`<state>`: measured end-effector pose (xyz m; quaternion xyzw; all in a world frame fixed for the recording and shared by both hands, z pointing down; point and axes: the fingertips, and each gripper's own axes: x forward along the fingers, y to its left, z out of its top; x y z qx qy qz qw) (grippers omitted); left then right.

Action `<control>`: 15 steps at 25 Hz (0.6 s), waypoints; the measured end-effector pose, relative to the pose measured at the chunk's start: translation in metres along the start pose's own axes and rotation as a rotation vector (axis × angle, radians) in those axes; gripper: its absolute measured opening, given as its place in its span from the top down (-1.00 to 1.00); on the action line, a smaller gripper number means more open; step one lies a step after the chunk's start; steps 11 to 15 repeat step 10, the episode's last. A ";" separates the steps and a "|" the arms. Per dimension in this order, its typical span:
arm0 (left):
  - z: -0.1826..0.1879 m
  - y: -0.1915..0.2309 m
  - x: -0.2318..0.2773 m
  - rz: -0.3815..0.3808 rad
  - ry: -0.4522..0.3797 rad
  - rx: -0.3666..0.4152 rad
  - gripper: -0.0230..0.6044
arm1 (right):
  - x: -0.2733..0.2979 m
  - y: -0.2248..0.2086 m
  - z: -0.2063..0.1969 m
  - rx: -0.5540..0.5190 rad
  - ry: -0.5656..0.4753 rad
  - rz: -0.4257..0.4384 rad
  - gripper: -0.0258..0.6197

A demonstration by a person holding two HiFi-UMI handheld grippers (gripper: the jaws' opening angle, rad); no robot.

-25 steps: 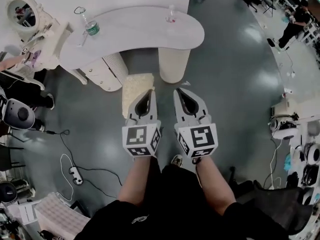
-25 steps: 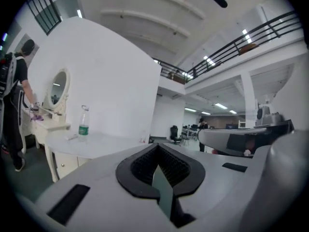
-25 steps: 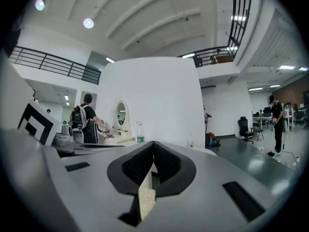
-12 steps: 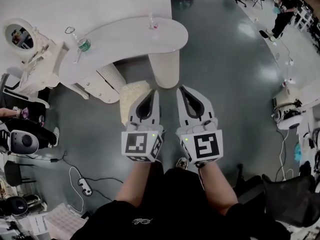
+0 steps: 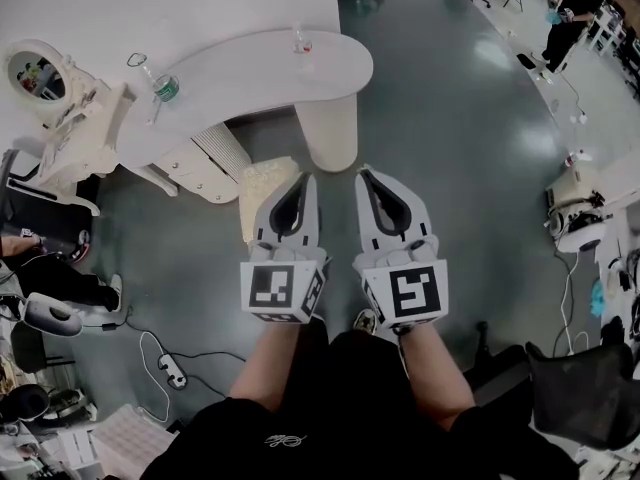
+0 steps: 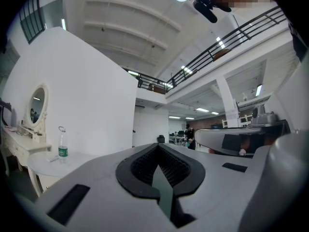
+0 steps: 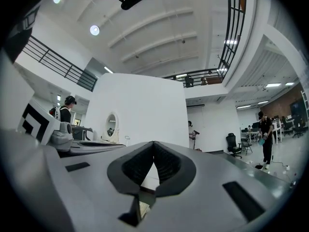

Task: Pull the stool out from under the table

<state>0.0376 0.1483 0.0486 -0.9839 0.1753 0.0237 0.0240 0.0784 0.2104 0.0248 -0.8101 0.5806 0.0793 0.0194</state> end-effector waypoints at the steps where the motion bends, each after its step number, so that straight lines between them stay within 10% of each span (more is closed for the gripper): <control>1: 0.000 0.000 -0.001 0.003 -0.001 0.002 0.91 | 0.000 0.001 0.002 -0.003 -0.009 0.002 0.90; 15: -0.004 0.007 -0.005 0.013 0.002 -0.002 0.91 | 0.001 0.005 -0.009 -0.008 0.039 -0.003 0.90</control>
